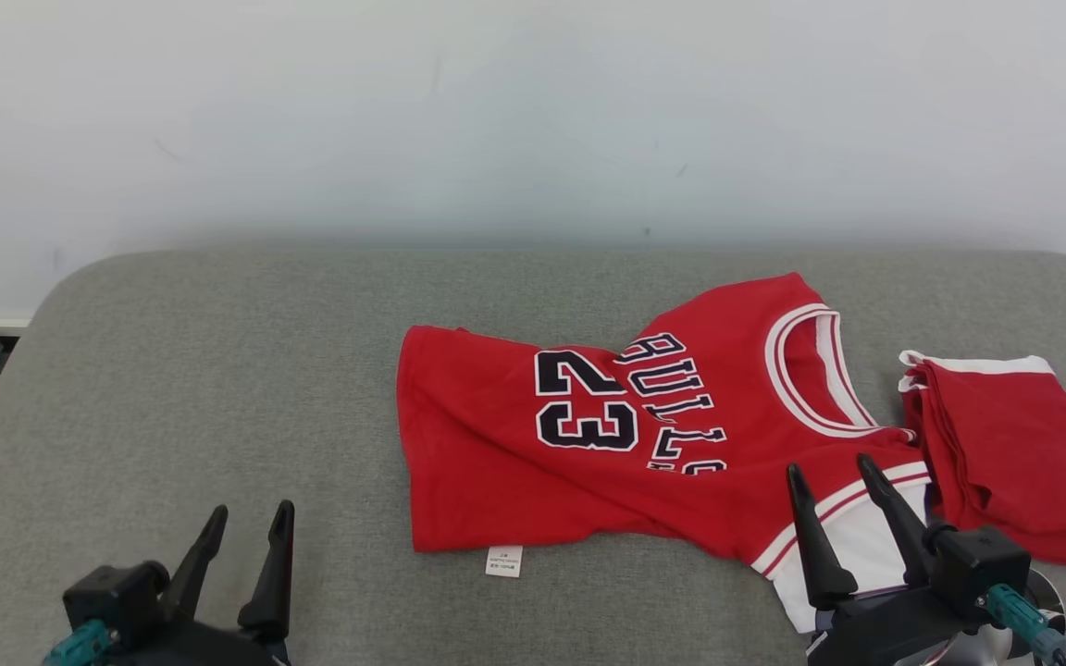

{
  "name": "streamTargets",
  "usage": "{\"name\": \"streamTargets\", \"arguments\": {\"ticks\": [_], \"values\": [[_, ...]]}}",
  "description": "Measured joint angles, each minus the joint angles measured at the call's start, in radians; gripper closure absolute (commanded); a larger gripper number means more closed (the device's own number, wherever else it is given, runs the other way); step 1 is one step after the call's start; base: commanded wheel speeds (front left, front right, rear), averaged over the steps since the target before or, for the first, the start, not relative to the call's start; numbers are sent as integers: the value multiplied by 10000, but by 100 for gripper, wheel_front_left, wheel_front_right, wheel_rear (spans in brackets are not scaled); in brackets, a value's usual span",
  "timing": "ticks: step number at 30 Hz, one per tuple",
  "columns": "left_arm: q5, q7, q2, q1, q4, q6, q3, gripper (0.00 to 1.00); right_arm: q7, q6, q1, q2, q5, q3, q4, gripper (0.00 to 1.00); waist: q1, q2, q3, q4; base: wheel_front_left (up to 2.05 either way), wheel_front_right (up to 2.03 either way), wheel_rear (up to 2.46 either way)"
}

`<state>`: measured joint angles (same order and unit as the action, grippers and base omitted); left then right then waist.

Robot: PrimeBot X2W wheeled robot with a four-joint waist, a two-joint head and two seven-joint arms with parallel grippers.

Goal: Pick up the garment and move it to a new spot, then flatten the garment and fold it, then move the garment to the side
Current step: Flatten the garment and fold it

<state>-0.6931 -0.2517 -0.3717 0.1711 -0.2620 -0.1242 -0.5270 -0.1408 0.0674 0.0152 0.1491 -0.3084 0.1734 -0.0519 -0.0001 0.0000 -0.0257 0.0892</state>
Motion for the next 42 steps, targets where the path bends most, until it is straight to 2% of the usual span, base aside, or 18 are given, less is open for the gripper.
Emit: {"name": "streamTargets", "arguments": {"ticks": [8, 17, 23, 37, 42], "values": [[479, 0, -324, -670, 493, 0, -295, 0, -2, 42, 13, 82, -142, -217, -123, 0, 0, 0, 115, -239, 0, 0, 0], [610, 0, -573, -1630, 594, 0, 372, 0, -48, 136, 345, 77, -186, -474, -155, 0, 0, 0, 178, -348, 0, 0, 0], [1074, 136, -146, -1875, 1197, 0, 596, 0, -104, 203, 402, 67, -238, -510, -155, 0, 2, 0, 388, -367, 0, 0, 0], [1373, 662, 0, -1892, 1801, 0, 863, 0, -136, 205, 360, 59, -236, -458, -190, 0, 1, 0, 455, -472, 0, 0, 0], [1396, 1239, -15, -1884, 1885, 25, 353, 0, 12, 205, 353, 79, -236, -430, -318, 0, 1, 0, 446, -528, 0, 0, 0]]}}
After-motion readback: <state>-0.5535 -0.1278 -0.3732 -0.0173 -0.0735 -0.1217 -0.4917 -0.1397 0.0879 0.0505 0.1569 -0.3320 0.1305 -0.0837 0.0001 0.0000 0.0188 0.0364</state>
